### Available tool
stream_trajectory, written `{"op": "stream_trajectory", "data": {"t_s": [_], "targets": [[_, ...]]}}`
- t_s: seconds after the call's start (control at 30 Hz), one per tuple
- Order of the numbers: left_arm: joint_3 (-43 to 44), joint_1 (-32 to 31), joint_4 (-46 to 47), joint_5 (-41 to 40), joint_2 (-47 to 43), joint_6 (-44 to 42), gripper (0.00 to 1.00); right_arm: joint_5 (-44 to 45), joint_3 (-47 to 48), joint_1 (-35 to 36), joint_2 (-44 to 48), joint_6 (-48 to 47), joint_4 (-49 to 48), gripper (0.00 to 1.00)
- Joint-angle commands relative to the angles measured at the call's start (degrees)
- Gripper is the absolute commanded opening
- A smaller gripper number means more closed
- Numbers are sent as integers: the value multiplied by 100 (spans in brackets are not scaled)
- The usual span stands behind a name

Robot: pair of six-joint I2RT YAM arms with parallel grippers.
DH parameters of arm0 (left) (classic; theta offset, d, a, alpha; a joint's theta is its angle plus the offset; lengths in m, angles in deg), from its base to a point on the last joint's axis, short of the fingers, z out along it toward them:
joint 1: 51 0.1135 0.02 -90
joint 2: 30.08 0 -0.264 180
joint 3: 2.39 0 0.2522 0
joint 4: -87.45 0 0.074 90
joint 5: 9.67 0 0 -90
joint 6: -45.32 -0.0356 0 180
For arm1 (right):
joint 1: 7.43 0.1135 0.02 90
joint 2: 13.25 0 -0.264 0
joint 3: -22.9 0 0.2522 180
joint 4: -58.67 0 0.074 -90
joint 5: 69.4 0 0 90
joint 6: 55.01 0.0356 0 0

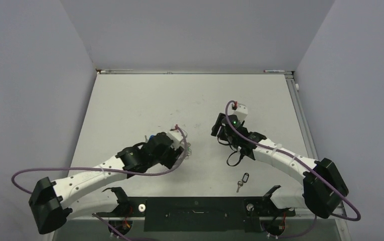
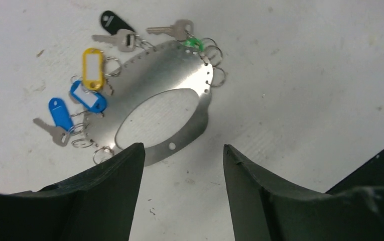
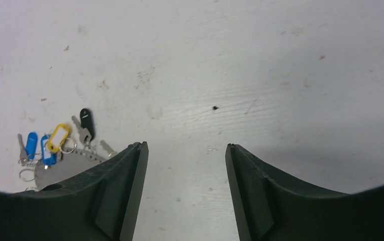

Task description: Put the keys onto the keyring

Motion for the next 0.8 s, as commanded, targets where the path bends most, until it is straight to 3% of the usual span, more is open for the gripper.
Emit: {"op": "stream_trajectory", "data": {"t_s": [0.0,0.23,0.4,0.53,0.77], "targets": [[387,-863,404,-4,850,-1815,57,-117,-236,-596,558,-598,197,60],[810,-1019,542,561,1880,-3889,57,-554,-407,-1275,1200,-1018,273,68],[873,-987,584,917,2157,-4876,55,-893,-537,-1579,1431,-1151,263,73],[761,-929,712,1315,2327,-5511,53,-1143,-652,-1718,1504,-1197,210,76],[899,-427,802,2053,2619,-5648,57,-1289,-761,-1802,1680,-1281,213,82]]}}
